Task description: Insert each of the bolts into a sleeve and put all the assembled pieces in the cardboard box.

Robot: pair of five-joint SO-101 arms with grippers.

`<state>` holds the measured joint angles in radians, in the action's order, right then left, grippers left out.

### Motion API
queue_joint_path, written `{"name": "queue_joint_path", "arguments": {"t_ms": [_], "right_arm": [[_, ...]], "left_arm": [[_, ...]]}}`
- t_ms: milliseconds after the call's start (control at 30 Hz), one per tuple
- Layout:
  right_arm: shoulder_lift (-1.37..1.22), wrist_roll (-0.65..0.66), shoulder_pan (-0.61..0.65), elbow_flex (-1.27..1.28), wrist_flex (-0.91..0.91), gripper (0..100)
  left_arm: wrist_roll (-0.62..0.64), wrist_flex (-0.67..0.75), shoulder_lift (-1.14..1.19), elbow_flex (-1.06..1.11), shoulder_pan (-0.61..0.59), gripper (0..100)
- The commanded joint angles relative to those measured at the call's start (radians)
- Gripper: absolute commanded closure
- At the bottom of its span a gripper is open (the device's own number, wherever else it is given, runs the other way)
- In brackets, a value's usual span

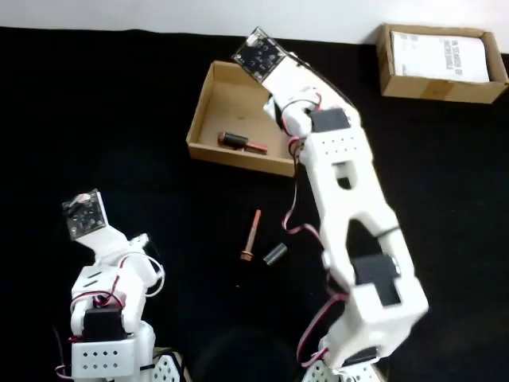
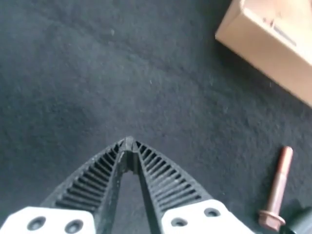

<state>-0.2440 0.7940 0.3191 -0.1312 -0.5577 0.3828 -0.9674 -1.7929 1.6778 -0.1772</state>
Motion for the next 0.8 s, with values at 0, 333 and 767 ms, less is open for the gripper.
{"name": "queue_joint_path", "arguments": {"t_ms": [0,333,767], "right_arm": [[-0.154,0.123,-0.016,-0.136,0.159,99.2],[-0.533,0.115,-0.001,-0.338,0.171,99.2],[-0.552,-0.242,0.091,-0.731,-0.472,72.4]], "left_arm": [[0.008,0.025,0.005,0.019,-0.01,99],[0.008,0.026,0.005,0.019,-0.01,99],[0.008,0.028,0.007,0.019,-0.01,99]]}}
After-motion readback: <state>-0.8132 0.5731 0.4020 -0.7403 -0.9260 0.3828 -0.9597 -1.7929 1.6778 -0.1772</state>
